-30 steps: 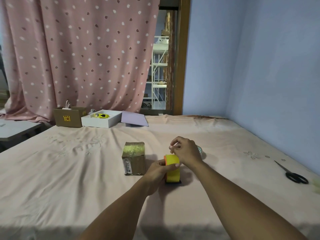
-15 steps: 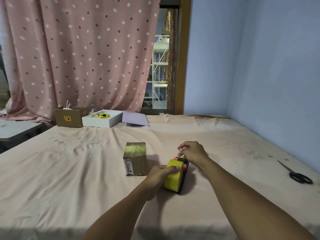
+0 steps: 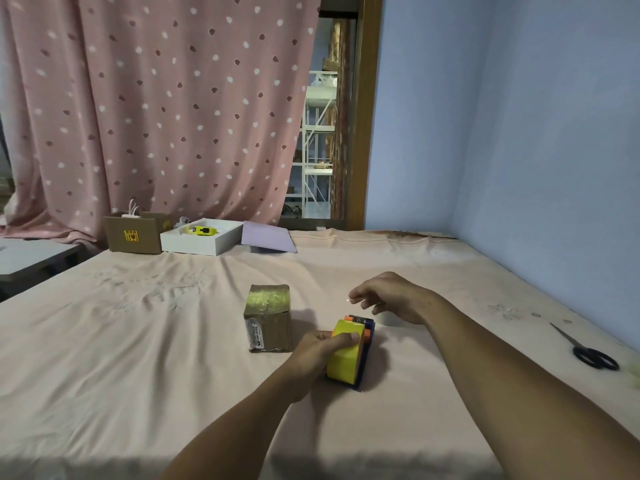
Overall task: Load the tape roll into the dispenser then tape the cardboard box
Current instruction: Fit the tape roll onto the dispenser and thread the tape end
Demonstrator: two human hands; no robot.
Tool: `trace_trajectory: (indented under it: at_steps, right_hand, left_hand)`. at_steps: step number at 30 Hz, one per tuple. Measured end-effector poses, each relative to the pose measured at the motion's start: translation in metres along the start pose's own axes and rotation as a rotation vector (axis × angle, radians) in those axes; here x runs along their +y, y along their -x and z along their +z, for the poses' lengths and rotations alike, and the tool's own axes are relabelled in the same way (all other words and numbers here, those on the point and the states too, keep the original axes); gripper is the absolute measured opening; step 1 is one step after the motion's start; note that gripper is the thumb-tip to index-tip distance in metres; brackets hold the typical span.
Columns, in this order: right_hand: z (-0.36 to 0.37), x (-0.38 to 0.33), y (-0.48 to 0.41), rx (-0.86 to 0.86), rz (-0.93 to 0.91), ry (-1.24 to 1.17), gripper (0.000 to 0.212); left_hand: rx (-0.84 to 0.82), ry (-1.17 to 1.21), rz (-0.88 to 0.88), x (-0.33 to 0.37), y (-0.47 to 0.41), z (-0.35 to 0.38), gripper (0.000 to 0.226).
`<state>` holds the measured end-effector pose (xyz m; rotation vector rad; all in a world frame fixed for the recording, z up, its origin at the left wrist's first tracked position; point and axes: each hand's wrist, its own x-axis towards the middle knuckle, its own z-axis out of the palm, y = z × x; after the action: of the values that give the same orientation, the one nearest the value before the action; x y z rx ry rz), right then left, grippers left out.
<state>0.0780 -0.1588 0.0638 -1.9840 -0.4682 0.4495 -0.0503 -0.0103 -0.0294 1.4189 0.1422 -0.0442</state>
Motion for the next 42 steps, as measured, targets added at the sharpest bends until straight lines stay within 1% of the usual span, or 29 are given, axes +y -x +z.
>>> trace_trajectory:
  at_steps: [2,3,4,6,8,11,12,13,16,21,24,28,32,35,38,40,42]
  right_hand:
    - [-0.001,0.002,-0.001,-0.003,-0.062,0.08,0.012]
    - [-0.001,0.004,-0.001,0.001,-0.109,0.13,0.006]
    - [0.0,0.006,-0.001,0.005,-0.156,0.169,0.005]
    - [0.003,0.008,-0.002,0.025,-0.215,0.217,0.018]
    - [0.003,0.008,0.0,0.036,-0.239,0.226,0.025]
    - [0.0,0.007,0.001,0.013,-0.214,0.194,0.044]
    - [-0.001,0.006,0.0,0.014,-0.194,0.219,0.046]
    - [-0.003,0.005,-0.001,0.024,-0.173,0.28,0.044]
    - [-0.01,0.004,-0.007,0.062,-0.135,0.558,0.026]
    - [-0.009,0.007,-0.012,0.062,-0.082,0.728,0.03]
    - [-0.007,0.01,-0.013,0.046,-0.023,0.713,0.032]
    - [-0.01,0.014,-0.012,-0.064,0.117,0.612,0.039]
    - [-0.011,0.013,-0.01,-0.11,0.176,0.572,0.046]
    - [-0.01,0.011,-0.009,-0.115,0.189,0.573,0.049]
    - [-0.01,0.011,-0.007,-0.094,0.176,0.58,0.046]
    - [-0.012,0.013,-0.008,-0.058,0.154,0.602,0.042]
    - [-0.012,0.016,-0.011,0.004,0.115,0.648,0.039]
  left_hand:
    - [-0.007,0.003,-0.002,-0.001,0.0,0.0,0.02]
    - [-0.011,-0.002,-0.004,0.0,0.001,0.0,0.019]
    - [-0.013,-0.008,-0.004,0.0,0.001,-0.001,0.021]
    - [-0.022,-0.017,-0.005,0.0,0.0,-0.001,0.029]
    - [-0.023,-0.03,-0.016,0.001,0.001,-0.002,0.031]
    - [-0.033,-0.043,-0.032,0.002,0.002,-0.004,0.023]
    - [-0.043,-0.046,-0.038,0.001,0.002,-0.004,0.018]
    - [-0.051,-0.044,-0.044,0.001,0.002,-0.005,0.016]
    - [-0.081,-0.054,-0.054,0.002,0.003,-0.005,0.015]
    - [-0.111,-0.052,-0.048,0.0,0.004,-0.001,0.021]
    - [-0.117,-0.057,-0.055,0.001,0.004,0.0,0.026]
    - [-0.122,-0.075,-0.052,0.002,0.002,-0.001,0.042]
    - [-0.154,-0.093,-0.063,0.004,0.004,0.001,0.036]
    - [-0.151,-0.102,-0.068,0.006,0.004,0.002,0.036]
    - [-0.148,-0.094,-0.071,0.006,0.005,0.003,0.036]
    - [-0.147,-0.074,-0.082,0.007,0.006,0.003,0.032]
    - [-0.135,-0.063,-0.083,0.008,0.006,0.003,0.039]
